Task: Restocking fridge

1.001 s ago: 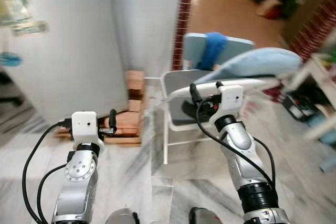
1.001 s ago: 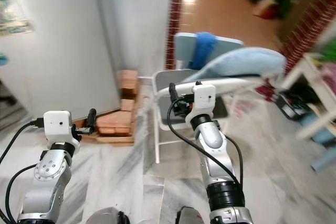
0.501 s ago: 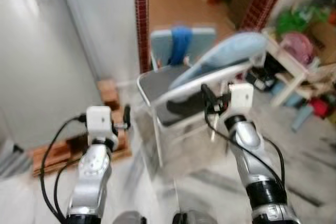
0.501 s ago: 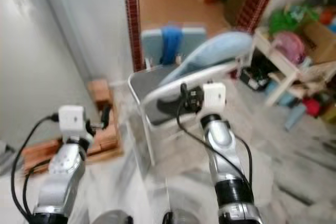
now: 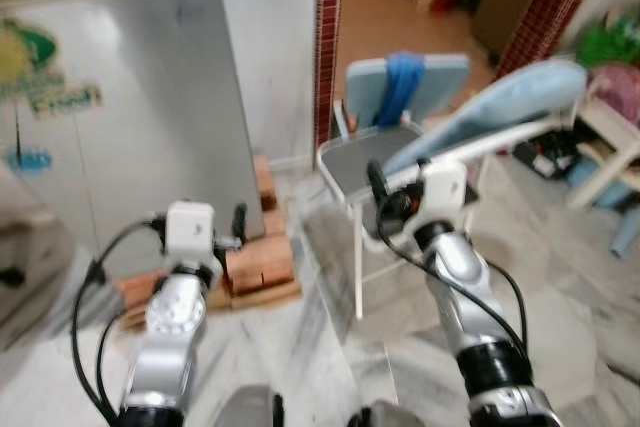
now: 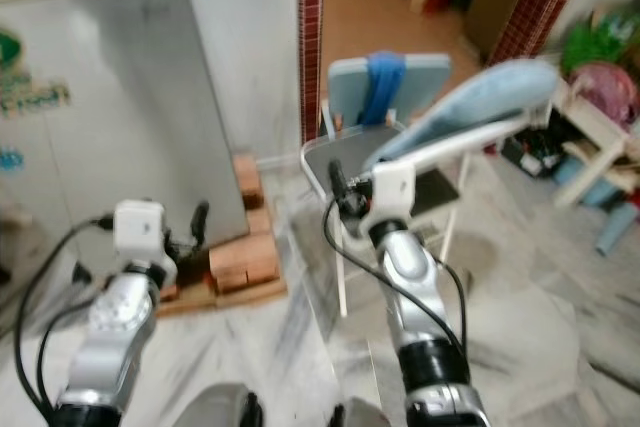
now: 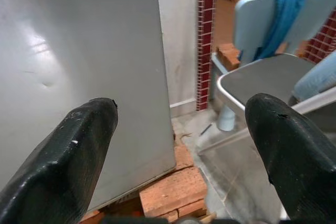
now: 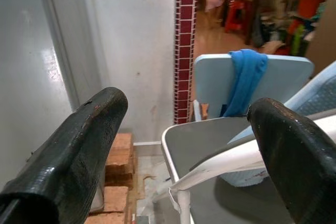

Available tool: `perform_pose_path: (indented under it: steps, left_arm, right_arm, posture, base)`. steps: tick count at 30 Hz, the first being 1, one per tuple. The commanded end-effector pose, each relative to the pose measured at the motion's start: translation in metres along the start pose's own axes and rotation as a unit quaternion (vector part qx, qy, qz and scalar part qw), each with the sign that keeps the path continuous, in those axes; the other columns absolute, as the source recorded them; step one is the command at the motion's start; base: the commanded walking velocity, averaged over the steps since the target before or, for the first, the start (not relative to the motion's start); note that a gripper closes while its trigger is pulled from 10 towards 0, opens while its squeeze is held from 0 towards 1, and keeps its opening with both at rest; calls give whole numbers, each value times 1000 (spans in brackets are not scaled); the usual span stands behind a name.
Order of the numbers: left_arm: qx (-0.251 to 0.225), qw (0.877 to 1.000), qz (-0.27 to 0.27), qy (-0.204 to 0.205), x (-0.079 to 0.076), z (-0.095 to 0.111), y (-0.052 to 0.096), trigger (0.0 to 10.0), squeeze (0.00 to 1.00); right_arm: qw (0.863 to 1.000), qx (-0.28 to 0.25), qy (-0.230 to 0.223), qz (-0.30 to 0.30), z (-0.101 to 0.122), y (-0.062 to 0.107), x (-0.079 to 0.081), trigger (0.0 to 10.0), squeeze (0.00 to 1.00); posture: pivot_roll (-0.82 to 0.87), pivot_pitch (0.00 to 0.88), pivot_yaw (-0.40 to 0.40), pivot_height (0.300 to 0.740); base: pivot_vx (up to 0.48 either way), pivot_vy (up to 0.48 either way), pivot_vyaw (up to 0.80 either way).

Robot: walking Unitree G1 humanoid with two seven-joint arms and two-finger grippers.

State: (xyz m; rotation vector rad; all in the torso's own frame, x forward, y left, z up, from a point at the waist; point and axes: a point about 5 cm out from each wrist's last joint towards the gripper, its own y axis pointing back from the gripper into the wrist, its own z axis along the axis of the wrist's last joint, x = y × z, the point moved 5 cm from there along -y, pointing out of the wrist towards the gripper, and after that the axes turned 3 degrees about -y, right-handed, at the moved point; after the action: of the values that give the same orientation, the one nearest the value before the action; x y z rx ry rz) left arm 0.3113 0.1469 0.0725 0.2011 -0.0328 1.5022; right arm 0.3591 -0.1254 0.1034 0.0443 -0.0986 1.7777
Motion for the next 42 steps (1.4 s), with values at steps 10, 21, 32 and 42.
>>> perform_pose_path:
  steps: [10, 21, 32, 42]
  left_arm:
    - [4, 1000, 3, -22, 8, -3, 4, 10000, 0]
    - [6, 999, 36, -40, 35, -11, 27, 10000, 0]
    - [-16, 997, 63, -31, 39, -6, 26, 10000, 0]
    - [3, 997, 78, -29, 45, -17, 28, 10000, 0]
  right_arm:
    - [1000, -10, -4, -10, 2, 2, -1, 10000, 0]
    - [996, 9, 46, -79, -6, 38, -48, 10000, 0]
    - [990, 49, 33, -129, -24, 58, -64, 10000, 0]
    - [986, 74, 81, -127, -38, 82, -79, 10000, 0]
  posture:
    - [123, 49, -5, 740]
    - [109, 58, -1, 740]
    - [74, 30, 29, 740]
    - [54, 31, 25, 740]
  base:
    - [-370, 309, 0]
    - [-281, 265, 0]
    - [0, 0, 0]
    - [0, 0, 0]
